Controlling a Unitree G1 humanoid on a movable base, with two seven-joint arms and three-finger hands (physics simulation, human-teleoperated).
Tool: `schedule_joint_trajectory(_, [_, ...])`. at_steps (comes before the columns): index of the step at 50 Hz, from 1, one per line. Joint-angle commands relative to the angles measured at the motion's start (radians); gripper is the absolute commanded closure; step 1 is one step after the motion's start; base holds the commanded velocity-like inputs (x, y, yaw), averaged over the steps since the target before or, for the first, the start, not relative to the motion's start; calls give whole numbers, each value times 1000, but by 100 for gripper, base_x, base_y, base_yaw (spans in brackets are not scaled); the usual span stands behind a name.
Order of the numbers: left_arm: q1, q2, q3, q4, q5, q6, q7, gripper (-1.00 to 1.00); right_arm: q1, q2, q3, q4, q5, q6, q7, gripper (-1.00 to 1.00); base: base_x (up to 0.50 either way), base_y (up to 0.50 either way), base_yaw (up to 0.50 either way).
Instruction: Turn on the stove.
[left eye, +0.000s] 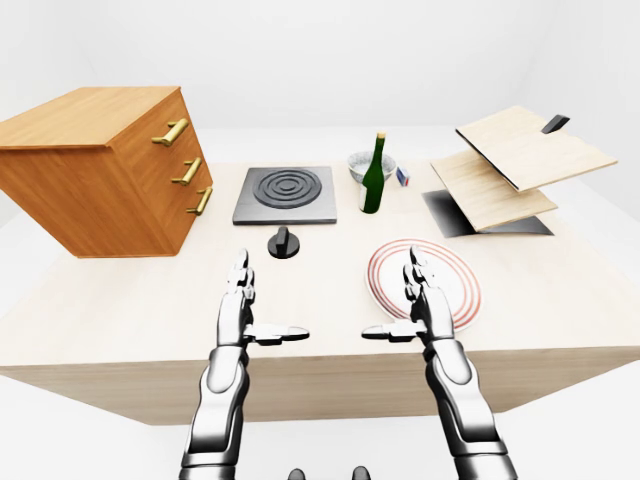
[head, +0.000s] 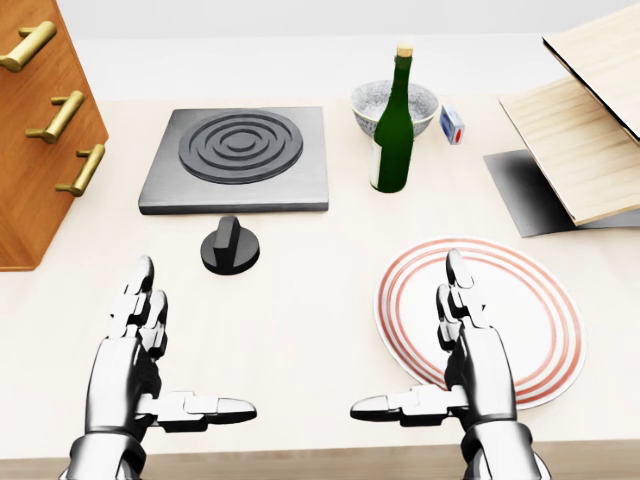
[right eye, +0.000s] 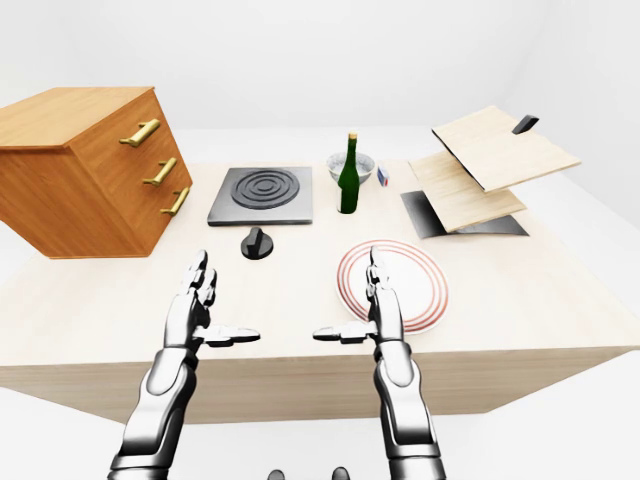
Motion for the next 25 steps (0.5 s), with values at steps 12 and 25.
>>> schedule_joint_trajectory(12, [-21,21,45,12,-28,10,-22,-100,-9,-10,-24,-9,15,36,26,-100,0,0,0])
schedule_joint_trajectory(25, [-80,47,91,67,-69,21,-16,-100,-10,-12,-25,3,23,17,37,-100,17,0,0])
